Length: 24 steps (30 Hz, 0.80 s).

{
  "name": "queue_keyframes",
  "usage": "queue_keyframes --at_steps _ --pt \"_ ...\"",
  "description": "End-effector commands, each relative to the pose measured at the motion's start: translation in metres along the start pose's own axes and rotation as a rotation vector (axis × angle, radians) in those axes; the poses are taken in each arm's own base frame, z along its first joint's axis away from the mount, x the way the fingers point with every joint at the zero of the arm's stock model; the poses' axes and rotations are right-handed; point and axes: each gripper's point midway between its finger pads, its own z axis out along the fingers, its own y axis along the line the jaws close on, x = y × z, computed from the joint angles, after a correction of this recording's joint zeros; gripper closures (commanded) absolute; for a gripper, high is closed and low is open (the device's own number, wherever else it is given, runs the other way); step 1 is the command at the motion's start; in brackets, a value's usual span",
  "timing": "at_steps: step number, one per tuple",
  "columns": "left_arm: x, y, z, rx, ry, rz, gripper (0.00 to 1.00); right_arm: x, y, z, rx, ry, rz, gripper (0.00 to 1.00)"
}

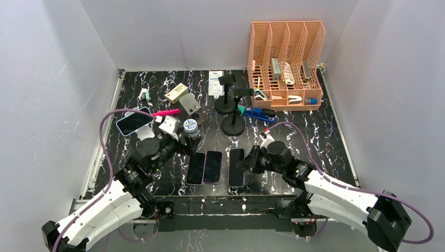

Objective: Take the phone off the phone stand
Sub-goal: Place the phone at the center of the board.

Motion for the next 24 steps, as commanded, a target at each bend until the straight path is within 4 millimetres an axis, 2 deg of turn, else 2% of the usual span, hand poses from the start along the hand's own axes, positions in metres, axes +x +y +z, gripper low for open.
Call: queue_keyframes --at_steps 1,10,16,24 --pt "-0.009 0.004 -0.002 -0.018 -0.034 0.018 0.20 -0.018 0.024 0.007 -0.146 -0.024 0.059 0.99" --pt "-0.004 0.001 0.001 -0.005 -0.004 0.023 0.20 -0.021 0.010 0.024 -0.149 0.024 0.114 0.99" --pt "0.003 -0.004 0.006 0.020 0.032 0.024 0.20 -0.019 0.003 0.031 -0.151 0.048 0.128 0.99" --pt "0.003 -0.005 0.007 0.025 0.034 0.023 0.20 -0.017 -0.008 0.039 -0.137 0.083 0.150 0.99"
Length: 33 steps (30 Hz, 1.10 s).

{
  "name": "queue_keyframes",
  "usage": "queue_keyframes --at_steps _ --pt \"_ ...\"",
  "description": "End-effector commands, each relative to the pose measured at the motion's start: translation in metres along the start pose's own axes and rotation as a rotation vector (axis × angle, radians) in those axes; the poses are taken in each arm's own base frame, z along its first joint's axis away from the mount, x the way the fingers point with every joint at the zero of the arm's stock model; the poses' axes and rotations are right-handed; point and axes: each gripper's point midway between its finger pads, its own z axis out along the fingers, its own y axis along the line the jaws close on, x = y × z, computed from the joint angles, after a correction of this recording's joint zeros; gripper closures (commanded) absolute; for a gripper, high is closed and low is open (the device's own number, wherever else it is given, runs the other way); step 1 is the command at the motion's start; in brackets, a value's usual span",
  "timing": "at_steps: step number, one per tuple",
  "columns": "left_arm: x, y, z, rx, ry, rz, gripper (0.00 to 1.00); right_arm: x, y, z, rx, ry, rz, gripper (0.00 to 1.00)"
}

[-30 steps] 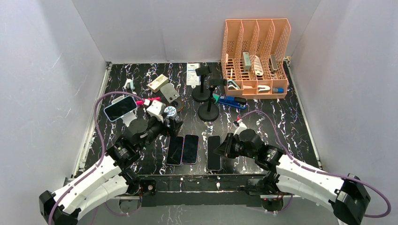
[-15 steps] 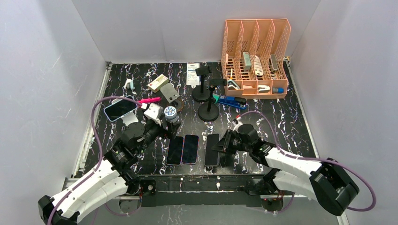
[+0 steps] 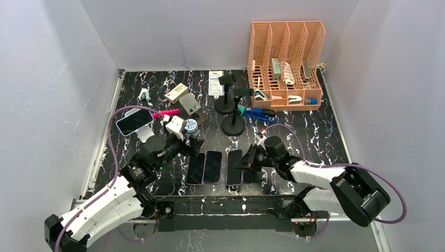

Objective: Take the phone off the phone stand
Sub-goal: Place the phone at the center of the board.

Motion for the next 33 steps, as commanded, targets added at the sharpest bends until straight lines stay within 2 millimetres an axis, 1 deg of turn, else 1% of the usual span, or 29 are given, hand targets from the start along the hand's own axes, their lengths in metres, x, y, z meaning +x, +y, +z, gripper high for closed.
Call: queue_keyframes --at_steps 1,21,26,33 --pt "-0.017 -0.002 -0.003 0.008 -0.044 0.002 0.20 -0.010 0.027 0.001 -0.118 -0.008 -0.034 0.99" --pt "-0.009 -0.003 0.003 0.014 -0.018 0.006 0.20 -0.012 0.018 0.014 -0.104 0.005 0.008 0.99" --pt "-0.008 -0.004 0.004 0.014 -0.014 0.006 0.20 -0.012 0.017 0.016 -0.108 0.011 0.011 0.94" --pt "-0.008 -0.004 0.004 0.017 -0.013 0.007 0.20 -0.012 0.015 0.020 -0.102 0.014 0.015 0.92"
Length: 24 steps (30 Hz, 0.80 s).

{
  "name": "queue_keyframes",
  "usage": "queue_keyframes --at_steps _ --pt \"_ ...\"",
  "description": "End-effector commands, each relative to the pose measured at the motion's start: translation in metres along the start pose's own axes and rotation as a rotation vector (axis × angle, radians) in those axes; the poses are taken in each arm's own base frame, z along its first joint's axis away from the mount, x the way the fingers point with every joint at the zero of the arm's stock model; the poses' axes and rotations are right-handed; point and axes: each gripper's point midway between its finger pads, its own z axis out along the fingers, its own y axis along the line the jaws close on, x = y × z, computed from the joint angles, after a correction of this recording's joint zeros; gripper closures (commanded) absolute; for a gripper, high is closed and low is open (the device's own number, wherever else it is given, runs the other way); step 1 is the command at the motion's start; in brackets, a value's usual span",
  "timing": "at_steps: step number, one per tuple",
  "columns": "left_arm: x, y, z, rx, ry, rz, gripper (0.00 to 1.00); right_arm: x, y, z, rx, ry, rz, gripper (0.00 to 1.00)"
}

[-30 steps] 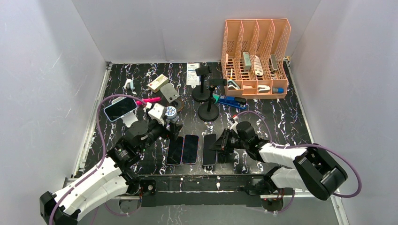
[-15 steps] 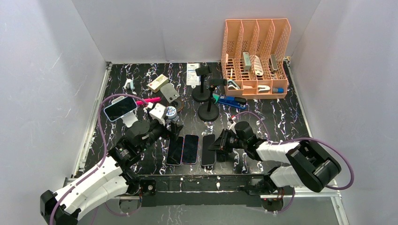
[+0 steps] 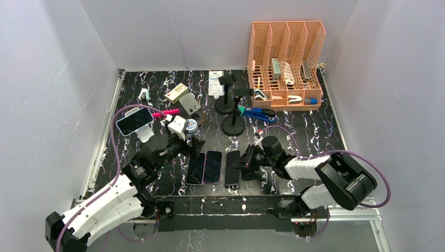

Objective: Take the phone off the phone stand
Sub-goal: Place the phone at the center of the board.

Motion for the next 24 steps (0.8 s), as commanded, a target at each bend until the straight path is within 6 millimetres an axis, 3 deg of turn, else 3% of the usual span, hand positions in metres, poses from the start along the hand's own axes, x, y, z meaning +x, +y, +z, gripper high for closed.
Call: queue_keyframes --at_steps 1,5,12,24 --pt "-0.016 -0.003 -0.001 0.010 -0.043 0.004 0.20 -0.010 0.026 0.002 -0.100 -0.015 -0.037 0.92" --pt "-0.016 -0.003 -0.001 0.010 -0.045 0.003 0.20 -0.009 0.025 0.004 -0.101 -0.003 -0.031 0.88" --pt "-0.017 -0.003 -0.001 0.014 -0.044 0.002 0.20 -0.008 0.023 0.005 -0.093 0.003 -0.025 0.67" --pt "-0.015 -0.004 0.000 0.017 -0.039 0.001 0.20 -0.006 0.010 0.002 -0.042 -0.009 -0.019 0.58"
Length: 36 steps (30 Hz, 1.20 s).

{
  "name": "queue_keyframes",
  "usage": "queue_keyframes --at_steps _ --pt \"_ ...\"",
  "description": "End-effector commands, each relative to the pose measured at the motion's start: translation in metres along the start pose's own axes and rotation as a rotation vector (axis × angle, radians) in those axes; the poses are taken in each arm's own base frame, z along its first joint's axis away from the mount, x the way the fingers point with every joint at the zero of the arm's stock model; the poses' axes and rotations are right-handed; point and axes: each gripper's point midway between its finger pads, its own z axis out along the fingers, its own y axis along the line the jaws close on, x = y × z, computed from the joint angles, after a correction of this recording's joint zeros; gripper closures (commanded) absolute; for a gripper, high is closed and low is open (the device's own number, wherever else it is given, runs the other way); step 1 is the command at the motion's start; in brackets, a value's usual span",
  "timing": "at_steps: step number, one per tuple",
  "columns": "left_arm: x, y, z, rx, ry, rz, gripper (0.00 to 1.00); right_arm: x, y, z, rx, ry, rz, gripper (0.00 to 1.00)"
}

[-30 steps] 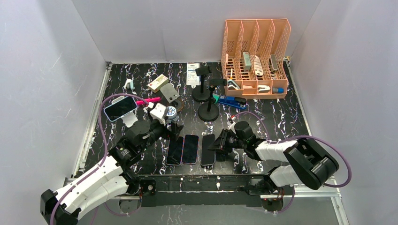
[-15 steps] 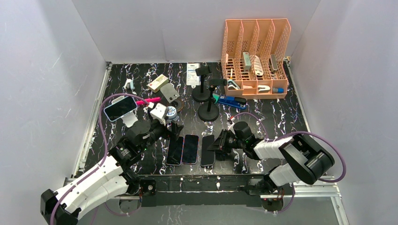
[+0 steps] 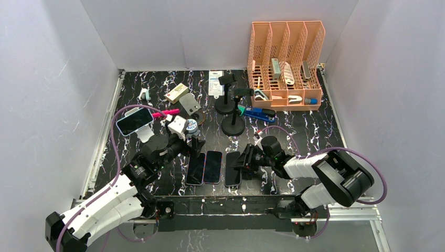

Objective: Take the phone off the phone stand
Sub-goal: Place the phone at the center of the board.

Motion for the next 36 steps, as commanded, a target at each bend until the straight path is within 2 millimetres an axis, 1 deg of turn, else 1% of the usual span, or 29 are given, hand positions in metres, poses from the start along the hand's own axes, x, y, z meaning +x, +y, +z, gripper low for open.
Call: queue_keyframes --at_steps 1,12,26,33,36 --pt "-0.015 -0.003 0.000 0.011 -0.040 0.002 0.20 -0.007 0.012 -0.002 -0.030 -0.024 -0.029 0.58" --pt "-0.015 -0.003 0.000 0.014 -0.039 0.000 0.20 -0.006 -0.005 -0.011 0.042 -0.055 -0.049 0.54" --pt "-0.013 -0.004 0.001 0.018 -0.030 0.000 0.20 -0.002 -0.024 -0.019 0.107 -0.075 -0.062 0.55" --pt "-0.013 -0.005 0.001 0.019 -0.030 0.000 0.20 -0.004 -0.032 -0.023 0.153 -0.088 -0.074 0.54" --pt "-0.013 -0.005 0.001 0.021 -0.028 -0.001 0.20 -0.003 -0.033 -0.024 0.159 -0.084 -0.073 0.54"
